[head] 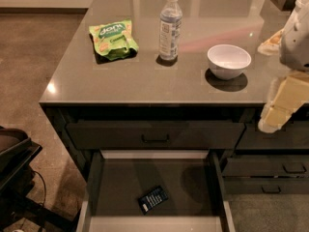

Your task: Pick rxbar blueberry from middle drawer and place on counter

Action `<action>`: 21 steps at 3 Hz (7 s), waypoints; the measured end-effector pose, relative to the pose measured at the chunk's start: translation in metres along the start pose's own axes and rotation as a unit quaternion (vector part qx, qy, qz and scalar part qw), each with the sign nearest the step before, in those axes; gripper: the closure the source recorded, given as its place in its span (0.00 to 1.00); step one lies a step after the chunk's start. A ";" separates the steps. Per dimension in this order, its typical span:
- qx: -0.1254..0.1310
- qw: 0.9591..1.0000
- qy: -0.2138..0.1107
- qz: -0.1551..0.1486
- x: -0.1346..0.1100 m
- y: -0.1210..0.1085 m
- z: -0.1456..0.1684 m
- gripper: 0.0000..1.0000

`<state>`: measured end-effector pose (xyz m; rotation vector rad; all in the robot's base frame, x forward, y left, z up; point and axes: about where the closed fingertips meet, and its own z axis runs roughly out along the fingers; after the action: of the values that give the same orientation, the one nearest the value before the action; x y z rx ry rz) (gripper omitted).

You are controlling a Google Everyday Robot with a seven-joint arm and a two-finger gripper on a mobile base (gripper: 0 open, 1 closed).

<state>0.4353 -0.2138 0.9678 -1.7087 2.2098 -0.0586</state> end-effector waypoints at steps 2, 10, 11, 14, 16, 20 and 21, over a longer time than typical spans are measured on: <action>-0.036 0.988 -0.130 0.082 0.000 0.070 0.078 0.00; -0.029 0.927 -0.261 0.268 -0.002 0.136 0.389 0.00; -0.017 0.921 -0.287 0.263 -0.019 0.124 0.433 0.00; -0.023 0.895 -0.325 0.304 -0.046 0.150 0.470 0.00; -0.053 0.871 -0.368 0.322 -0.088 0.175 0.528 0.00; -0.067 0.883 -0.395 0.246 -0.091 0.160 0.557 0.00; -0.081 0.883 -0.400 0.232 -0.091 0.161 0.564 0.00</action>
Offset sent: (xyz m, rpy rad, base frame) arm 0.0053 0.0753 -0.2687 0.7144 -0.1445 -0.3420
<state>0.4711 0.0161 0.4212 -0.9347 1.9054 0.8163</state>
